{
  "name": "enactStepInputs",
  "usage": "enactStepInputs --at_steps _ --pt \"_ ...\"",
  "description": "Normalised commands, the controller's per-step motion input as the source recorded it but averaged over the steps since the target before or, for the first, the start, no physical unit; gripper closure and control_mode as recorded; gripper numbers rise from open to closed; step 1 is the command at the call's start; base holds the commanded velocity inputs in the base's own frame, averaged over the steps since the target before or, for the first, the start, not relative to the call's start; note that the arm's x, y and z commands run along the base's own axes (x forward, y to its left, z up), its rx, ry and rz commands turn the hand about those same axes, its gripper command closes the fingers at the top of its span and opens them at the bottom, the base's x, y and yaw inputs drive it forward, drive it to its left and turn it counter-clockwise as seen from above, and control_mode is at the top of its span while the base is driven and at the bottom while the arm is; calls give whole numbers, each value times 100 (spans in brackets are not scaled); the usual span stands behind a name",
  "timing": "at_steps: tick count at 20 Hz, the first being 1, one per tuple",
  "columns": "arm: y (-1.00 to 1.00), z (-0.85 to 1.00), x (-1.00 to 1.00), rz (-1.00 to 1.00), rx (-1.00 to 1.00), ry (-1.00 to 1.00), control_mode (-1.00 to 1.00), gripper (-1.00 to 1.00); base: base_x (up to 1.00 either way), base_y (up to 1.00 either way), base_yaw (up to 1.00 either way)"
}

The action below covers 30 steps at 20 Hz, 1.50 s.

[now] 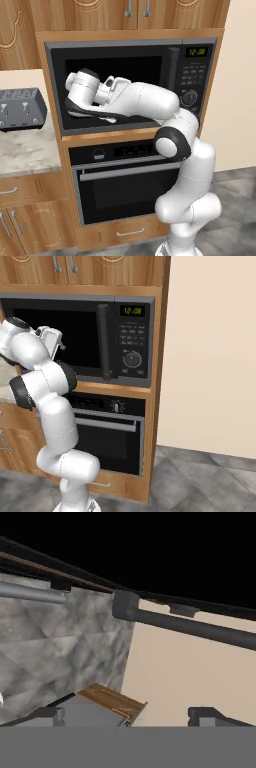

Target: Pick the squash from the sink and place it in the bowl. Then pick the bowl and place it in the microwave. Then close the microwave door and press the start button.

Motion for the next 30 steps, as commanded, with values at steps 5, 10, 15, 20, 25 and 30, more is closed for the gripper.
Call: enactStepInputs --at_steps 5,10,15,20,25,30 --pt "-74 0 -100 33 0 -9 -100 -100 0 0 0" --pt "-90 -14 -88 33 0 -2 -100 -100 0 0 0" --pt "-34 -1 -53 8 0 0 -100 -100 0 0 0" --pt "-63 15 -81 14 10 -11 -100 -100 0 0 0" --pt "-76 22 -68 32 14 0 -100 -100 0 0 0" --pt "-74 5 -10 41 10 0 -100 -100 0 0 0"
